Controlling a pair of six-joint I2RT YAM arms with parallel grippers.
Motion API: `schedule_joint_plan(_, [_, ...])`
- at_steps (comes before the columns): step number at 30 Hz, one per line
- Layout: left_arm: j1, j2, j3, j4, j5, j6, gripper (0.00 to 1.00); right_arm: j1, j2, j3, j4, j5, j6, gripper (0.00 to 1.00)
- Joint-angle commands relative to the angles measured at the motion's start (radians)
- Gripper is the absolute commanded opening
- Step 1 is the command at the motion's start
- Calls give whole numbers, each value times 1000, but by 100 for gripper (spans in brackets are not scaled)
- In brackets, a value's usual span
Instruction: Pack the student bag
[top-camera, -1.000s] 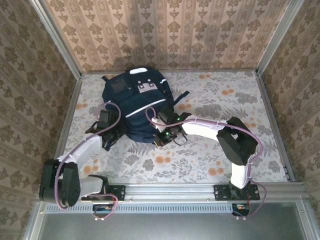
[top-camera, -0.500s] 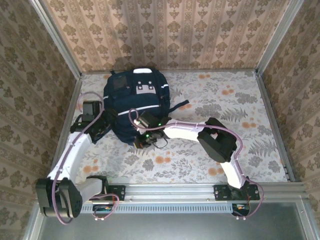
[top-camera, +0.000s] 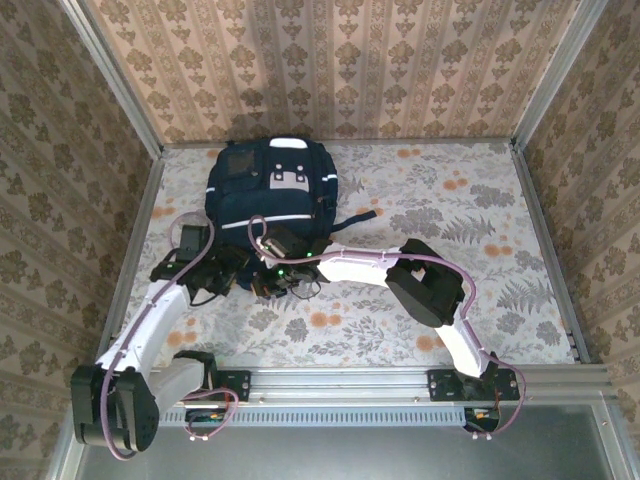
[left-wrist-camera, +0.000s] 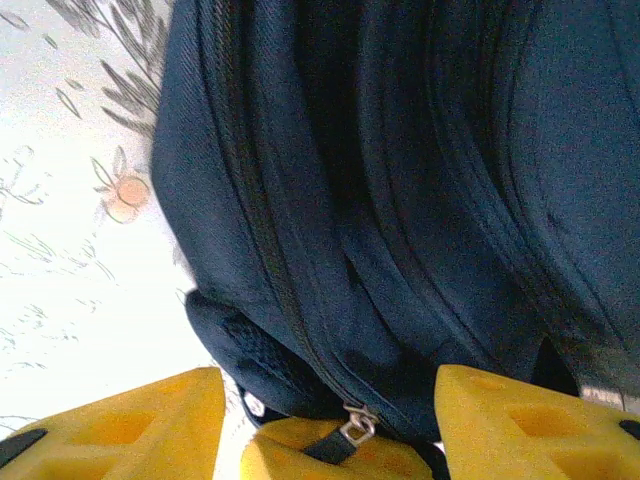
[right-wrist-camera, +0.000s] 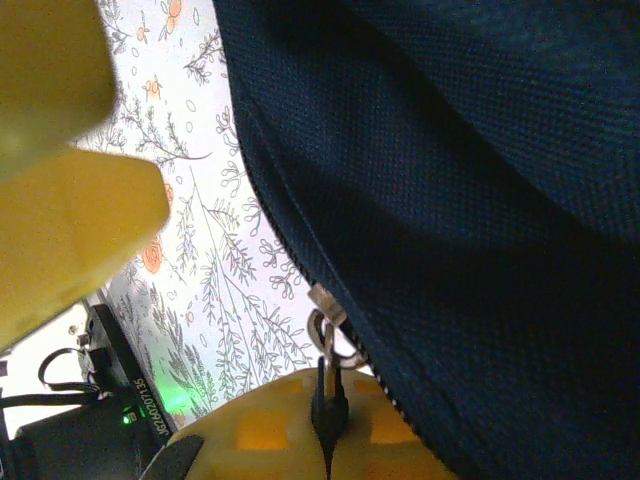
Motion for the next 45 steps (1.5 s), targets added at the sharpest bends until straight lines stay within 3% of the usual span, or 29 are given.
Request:
schedule_joint_plan(1, [-42,2,-27,26,0,-75,56,4,7,-5,58,20,13,0])
schedule_joint_plan(10, [-60,11,-55,33,-44,-76,45,3,-7,-25,59,27,3,0])
schedule_joint_plan(15, [-52,33,-69,69,-107,-35,49,1,-7,-32,60,29,-1,0])
schedule_joint_plan(20, [-45,153,-5,102,-152,43,52,-7,-27,-80,84,40,-7,0])
schedule_joint_plan(24, [-50,231,8,186,-127,78,38,-20,-37,-126,116,40,-6,0])
schedule_joint_plan(30, [-105,271,39,226,-135,147,1,-40,-72,-194,135,55,-20,0])
schedule_joint_plan(45, [-283,174,101,107,-101,348,0,-35,-216,-359,82,87,-100,0])
